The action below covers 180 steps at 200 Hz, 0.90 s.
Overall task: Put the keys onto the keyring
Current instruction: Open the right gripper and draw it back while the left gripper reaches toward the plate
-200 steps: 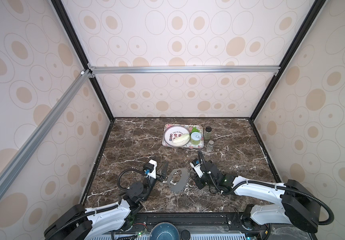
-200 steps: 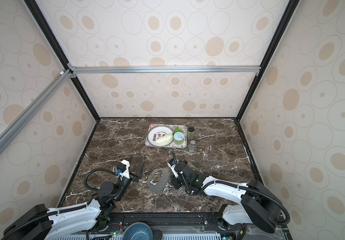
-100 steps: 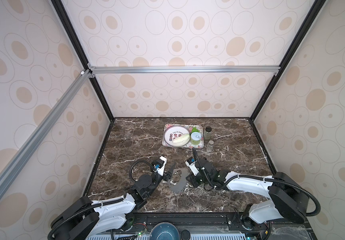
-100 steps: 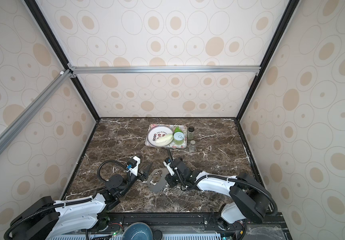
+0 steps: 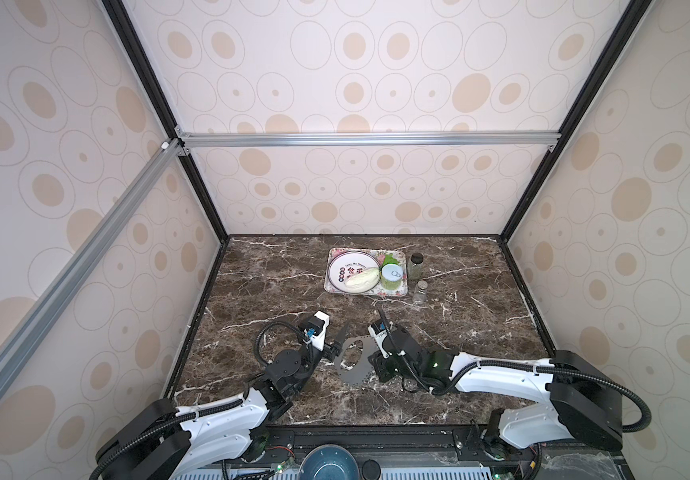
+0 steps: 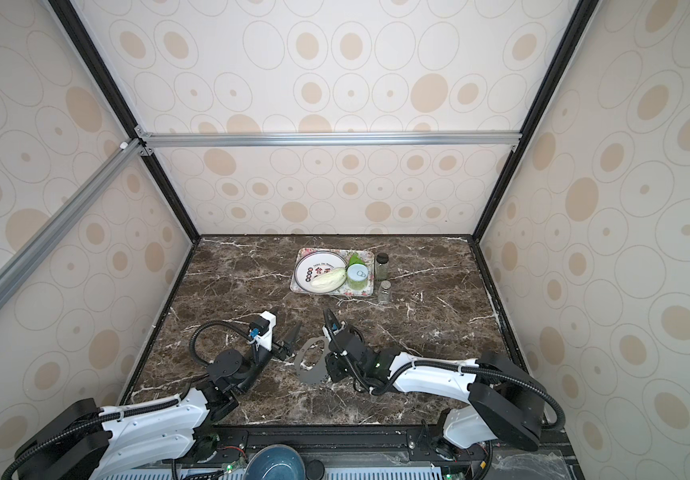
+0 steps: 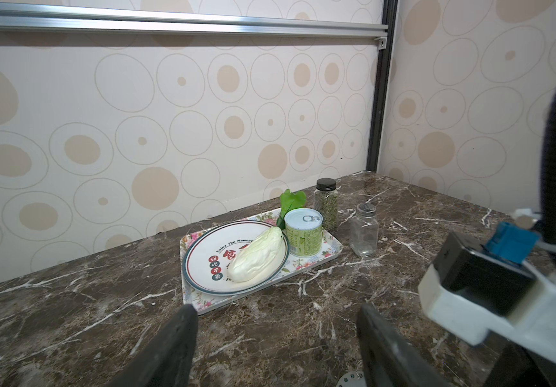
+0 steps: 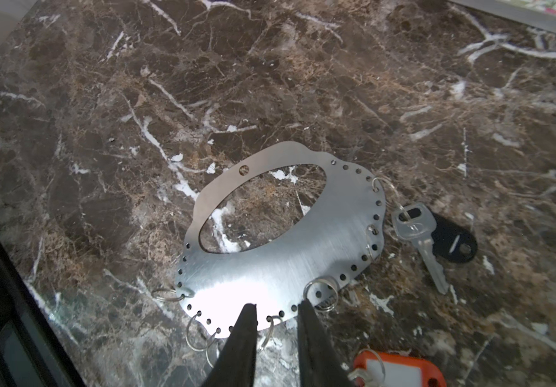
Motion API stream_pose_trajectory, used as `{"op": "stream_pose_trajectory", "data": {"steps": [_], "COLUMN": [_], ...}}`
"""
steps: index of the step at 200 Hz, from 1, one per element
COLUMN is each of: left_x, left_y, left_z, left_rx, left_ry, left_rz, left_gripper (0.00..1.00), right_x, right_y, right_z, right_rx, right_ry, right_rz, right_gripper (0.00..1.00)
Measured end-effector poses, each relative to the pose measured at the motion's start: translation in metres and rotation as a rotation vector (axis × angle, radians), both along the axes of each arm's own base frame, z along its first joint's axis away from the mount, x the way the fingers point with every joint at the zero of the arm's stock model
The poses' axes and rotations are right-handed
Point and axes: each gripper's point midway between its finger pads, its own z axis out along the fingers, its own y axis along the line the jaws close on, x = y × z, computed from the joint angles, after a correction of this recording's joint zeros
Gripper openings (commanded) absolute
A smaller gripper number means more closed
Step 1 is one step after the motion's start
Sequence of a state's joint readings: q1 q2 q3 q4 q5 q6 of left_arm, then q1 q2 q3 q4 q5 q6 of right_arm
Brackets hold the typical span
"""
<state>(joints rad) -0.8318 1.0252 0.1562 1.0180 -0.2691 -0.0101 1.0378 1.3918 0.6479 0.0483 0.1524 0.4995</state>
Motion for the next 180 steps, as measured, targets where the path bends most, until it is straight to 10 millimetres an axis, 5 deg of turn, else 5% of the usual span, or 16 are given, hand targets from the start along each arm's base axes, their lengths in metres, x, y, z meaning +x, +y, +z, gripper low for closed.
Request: {"op": "stream_pose_trajectory", "data": {"steps": [37, 97, 132, 151, 180], "left_x": [0.000, -0.006, -0.012, -0.021, -0.026], "left_y": [0.001, -0.007, -0.018, -0.030, -0.049], "left_z": [0.000, 0.005, 0.003, -0.001, 0.012], "left_rx": [0.001, 0.056, 0.178, 0.281, 0.402], "left_ry": [-0.002, -0.055, -0.128, -0.177, -0.246], "left_rz": [0.008, -0.050, -0.115, -0.195, -0.289], "left_gripper": [0.75, 0.73, 0.66, 0.64, 0.62], "right_x": [-0.012, -0.009, -0.010, 0.007, 0.061], "right_y": [-0.004, -0.017, -0.043, -0.064, -0.115], "right_z": [-0.005, 0.047, 0.058, 0.070, 0.085], "right_rx": [-0.019, 0.090, 0.075, 0.052, 0.037], "right_ry": [-0.051, -0.142, -0.246, -0.318, -0.377], "right_rz": [-0.056, -0.150, -0.135, -0.154, -0.303], "right_gripper": [0.24, 0.26, 0.29, 0.33, 0.35]}}
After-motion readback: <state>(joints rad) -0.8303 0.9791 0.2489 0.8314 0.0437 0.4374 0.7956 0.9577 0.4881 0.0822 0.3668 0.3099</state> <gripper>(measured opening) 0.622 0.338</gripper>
